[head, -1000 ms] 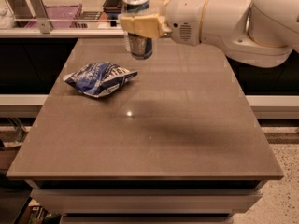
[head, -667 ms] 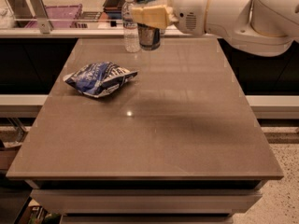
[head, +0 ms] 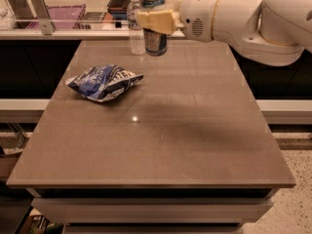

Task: Move redbull can near water bottle

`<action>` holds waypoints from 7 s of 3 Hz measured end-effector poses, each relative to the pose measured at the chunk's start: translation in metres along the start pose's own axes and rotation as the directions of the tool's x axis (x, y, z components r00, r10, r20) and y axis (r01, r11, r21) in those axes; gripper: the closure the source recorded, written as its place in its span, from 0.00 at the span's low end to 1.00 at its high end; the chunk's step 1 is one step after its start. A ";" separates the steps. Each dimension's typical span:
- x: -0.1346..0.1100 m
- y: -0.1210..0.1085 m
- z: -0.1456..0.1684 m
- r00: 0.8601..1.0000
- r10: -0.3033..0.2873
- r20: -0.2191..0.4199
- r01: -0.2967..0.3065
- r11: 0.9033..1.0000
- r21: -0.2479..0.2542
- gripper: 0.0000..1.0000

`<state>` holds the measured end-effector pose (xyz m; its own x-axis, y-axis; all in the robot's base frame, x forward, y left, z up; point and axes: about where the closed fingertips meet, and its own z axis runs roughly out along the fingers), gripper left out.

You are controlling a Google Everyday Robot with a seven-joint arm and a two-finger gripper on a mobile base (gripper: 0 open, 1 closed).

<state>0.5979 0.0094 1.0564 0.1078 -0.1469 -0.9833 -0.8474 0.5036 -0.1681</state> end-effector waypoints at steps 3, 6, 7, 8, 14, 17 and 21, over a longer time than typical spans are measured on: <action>0.020 -0.056 0.024 0.990 0.004 -0.141 0.003 0.999 0.052 1.00; 0.051 -0.117 0.057 0.997 0.050 -0.056 -0.046 0.996 0.072 1.00; 0.065 -0.132 0.064 0.997 0.065 -0.038 -0.062 0.994 0.092 1.00; 0.080 -0.144 0.064 0.995 0.085 -0.051 -0.078 0.990 0.114 1.00; 0.159 -0.199 0.084 0.976 0.213 -0.041 -0.203 0.964 0.174 1.00; 0.179 -0.197 0.091 0.971 0.233 -0.047 -0.221 0.957 0.188 0.82; 0.179 -0.190 0.102 0.971 0.236 -0.048 -0.225 0.959 0.172 0.00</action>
Offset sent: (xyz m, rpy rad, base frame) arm 0.0704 -0.0184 -0.0200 -0.1379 0.0779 -0.0974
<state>0.8313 -0.0258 0.9051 -0.1200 -0.0643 -0.9907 -0.7476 0.6624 0.0476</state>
